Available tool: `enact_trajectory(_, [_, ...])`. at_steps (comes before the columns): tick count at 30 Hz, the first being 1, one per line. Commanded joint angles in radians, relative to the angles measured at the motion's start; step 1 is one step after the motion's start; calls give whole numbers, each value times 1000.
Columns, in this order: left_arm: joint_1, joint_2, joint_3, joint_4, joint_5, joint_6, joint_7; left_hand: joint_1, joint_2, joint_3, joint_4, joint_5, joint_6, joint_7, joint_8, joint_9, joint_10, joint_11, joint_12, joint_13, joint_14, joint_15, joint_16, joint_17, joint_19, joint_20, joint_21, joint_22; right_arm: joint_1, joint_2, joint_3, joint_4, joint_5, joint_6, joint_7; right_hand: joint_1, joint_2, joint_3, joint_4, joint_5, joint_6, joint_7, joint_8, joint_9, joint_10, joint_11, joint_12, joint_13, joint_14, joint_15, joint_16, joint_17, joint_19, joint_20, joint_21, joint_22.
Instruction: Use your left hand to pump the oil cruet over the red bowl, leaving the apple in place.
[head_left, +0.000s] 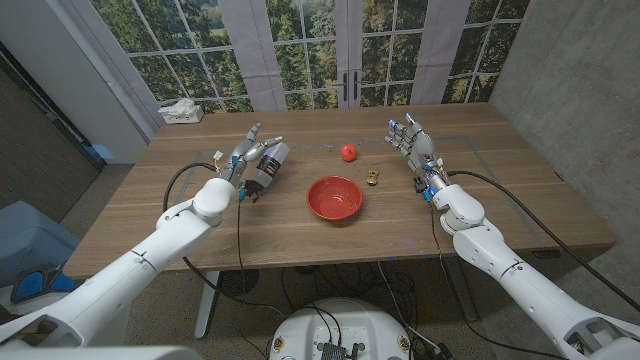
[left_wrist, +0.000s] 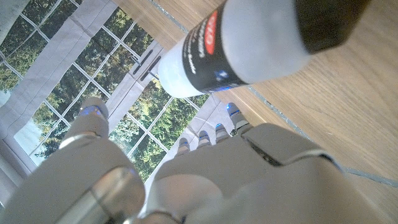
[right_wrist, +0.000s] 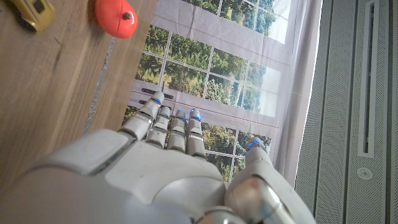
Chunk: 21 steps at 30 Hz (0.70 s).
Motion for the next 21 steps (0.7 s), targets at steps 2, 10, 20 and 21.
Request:
enact_trajectory(2, [38,1,-35,-24,18,-42,36,-30,5,-12,12,9,-174,5,17,2,-221,-1,14,1,-180,-10,11,1,-302,3,0,2,-11,-8,0,-19,-1,-7,-1,-15,0,-4,1,-4,1,-2,-6,2,7,0,1,2,7,1,0,4,0,3,-2,3])
enact_trajectory(10, [50,-25,-67,36,-43,-196,-25,-106,69,-15,46,22,-52,36,45,-5,-113,-31,45,-6,-86,-49,38,-3,-188,-15,13,0,-20,-6,-3,-30,-3,-7,-8,-23,-2,-8,5,-3,3,0,-5,2,9,0,1,2,8,1,1,5,0,2,-2,4])
enact_trajectory(20, [38,-59,-81,131,-108,-381,-134,-261,255,10,172,58,110,66,39,-12,41,-52,52,-12,33,-91,45,-5,-67,-29,11,-1,-51,-14,0,-68,-17,-5,-36,-35,1,-11,14,-2,13,-1,-2,3,13,0,3,2,9,-1,2,7,2,0,-1,4])
enact_trajectory(21, [31,-53,-80,144,-118,-399,-165,-275,256,16,185,65,127,63,32,-12,63,-70,50,-13,56,-113,43,-8,-28,-49,17,-2,-55,-14,0,-72,-26,-4,-48,-35,1,-11,14,-2,14,-1,-1,3,12,0,3,2,9,-1,2,7,2,0,-1,4])
